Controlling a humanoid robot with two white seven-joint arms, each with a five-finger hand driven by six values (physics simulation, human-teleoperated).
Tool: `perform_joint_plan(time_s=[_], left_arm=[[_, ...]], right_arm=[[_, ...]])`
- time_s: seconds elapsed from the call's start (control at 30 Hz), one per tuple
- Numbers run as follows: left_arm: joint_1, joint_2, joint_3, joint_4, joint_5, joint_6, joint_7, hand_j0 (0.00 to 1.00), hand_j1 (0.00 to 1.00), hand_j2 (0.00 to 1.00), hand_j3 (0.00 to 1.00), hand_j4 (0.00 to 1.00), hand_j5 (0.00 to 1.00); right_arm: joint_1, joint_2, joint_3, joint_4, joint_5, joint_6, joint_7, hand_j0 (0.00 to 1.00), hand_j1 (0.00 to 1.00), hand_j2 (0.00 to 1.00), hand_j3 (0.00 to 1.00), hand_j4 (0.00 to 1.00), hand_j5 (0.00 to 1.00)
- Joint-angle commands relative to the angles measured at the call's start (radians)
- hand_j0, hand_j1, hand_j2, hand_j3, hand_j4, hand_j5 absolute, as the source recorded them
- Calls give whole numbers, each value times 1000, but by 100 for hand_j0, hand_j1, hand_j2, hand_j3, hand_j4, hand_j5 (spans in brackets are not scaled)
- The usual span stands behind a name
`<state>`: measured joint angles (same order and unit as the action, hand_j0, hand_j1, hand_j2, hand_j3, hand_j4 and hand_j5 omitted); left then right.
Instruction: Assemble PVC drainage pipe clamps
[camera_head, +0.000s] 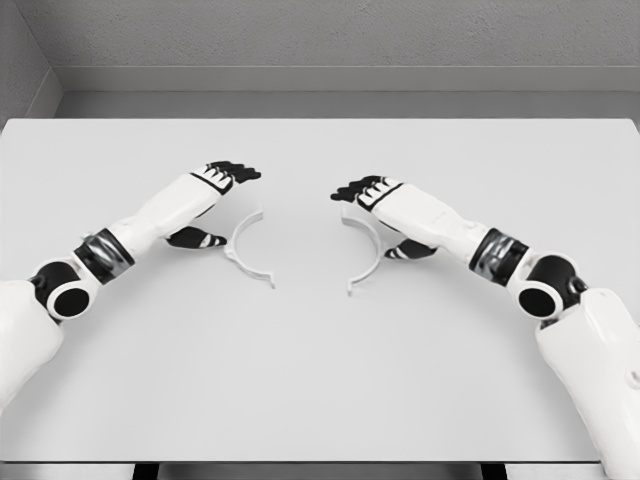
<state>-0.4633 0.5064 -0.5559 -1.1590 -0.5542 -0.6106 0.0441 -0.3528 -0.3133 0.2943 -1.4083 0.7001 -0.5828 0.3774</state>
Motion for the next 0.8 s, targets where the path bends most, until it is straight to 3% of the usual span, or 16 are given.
perform_joint_plan(time_s=[0.0, 0.3, 0.77], left_arm=[[0, -11, 2, -2, -4, 0, 0, 100, 100, 100, 100, 100, 100], [2, -22, 1, -5, -16, 0, 0, 100, 100, 100, 100, 100, 100], [11, -62, 2, -13, -41, 0, 0, 100, 100, 100, 100, 100, 100]], right_arm=[[0, 13, 11, 6, -4, 4, 0, 100, 100, 100, 100, 100, 100], [-26, 43, 45, 17, 7, 34, 0, 100, 100, 100, 100, 100, 100], [-25, 13, 2, 2, 4, 38, -2, 100, 100, 100, 100, 100, 100]])
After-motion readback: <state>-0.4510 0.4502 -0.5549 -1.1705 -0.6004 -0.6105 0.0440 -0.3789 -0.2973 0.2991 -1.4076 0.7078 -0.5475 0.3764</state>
